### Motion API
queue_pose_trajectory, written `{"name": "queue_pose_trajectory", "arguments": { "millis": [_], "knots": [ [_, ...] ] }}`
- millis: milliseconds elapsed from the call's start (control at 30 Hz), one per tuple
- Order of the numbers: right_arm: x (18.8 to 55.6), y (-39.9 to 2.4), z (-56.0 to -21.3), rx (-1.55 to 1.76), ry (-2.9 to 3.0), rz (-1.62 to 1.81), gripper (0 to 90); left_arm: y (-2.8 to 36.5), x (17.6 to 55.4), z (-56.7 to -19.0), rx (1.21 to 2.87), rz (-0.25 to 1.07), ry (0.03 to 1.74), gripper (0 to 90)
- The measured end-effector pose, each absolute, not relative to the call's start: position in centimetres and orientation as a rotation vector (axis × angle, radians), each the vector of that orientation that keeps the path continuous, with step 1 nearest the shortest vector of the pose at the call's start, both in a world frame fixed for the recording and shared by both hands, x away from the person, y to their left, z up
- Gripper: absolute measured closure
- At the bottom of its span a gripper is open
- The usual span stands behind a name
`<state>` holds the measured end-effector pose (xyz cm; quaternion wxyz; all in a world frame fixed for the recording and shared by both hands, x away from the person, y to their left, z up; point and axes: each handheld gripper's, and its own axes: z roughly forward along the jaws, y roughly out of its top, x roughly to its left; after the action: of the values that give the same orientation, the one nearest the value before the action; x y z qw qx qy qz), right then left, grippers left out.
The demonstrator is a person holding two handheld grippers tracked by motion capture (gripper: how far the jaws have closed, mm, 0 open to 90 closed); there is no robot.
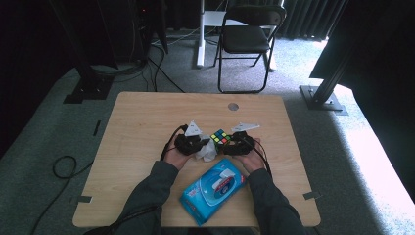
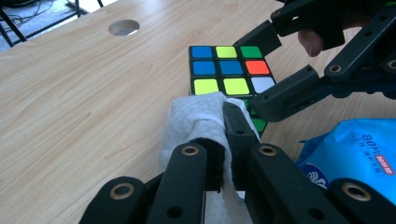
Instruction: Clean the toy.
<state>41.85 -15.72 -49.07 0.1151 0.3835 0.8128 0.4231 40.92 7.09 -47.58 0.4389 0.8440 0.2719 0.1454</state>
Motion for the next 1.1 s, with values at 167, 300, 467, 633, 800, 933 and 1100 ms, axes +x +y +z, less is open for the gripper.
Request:
{"name": "queue_pose_trajectory", "arguments": {
  "millis": [167,300,467,633,800,933,1100],
  "knots": [
    [41.8,-15.7,-49.0,1.119,2.391,1.275,33.8,6.9,40.9,-47.6,2.096,0.360,0.672,87.6],
    [41.8,-15.6,-48.8,1.128,2.384,1.311,33.8,6.7,40.9,-47.8,2.101,0.357,0.672,87.6],
    [41.9,-15.6,-48.6,1.132,2.373,1.334,33.8,6.4,40.9,-48.3,2.107,0.343,0.677,87.6],
    [42.0,-15.7,-48.2,1.144,2.356,1.354,33.8,6.1,40.8,-48.7,2.116,0.333,0.671,87.6],
    [42.1,-15.7,-48.0,1.156,2.339,1.354,33.8,5.7,40.6,-49.0,2.133,0.328,0.659,87.6],
    [42.2,-15.7,-48.0,1.164,2.331,1.357,33.8,5.4,40.4,-49.1,2.137,0.325,0.648,87.6],
    [42.2,-15.8,-48.1,1.170,2.328,1.361,33.8,5.2,40.2,-48.7,2.136,0.334,0.632,87.5]
  ]
}}
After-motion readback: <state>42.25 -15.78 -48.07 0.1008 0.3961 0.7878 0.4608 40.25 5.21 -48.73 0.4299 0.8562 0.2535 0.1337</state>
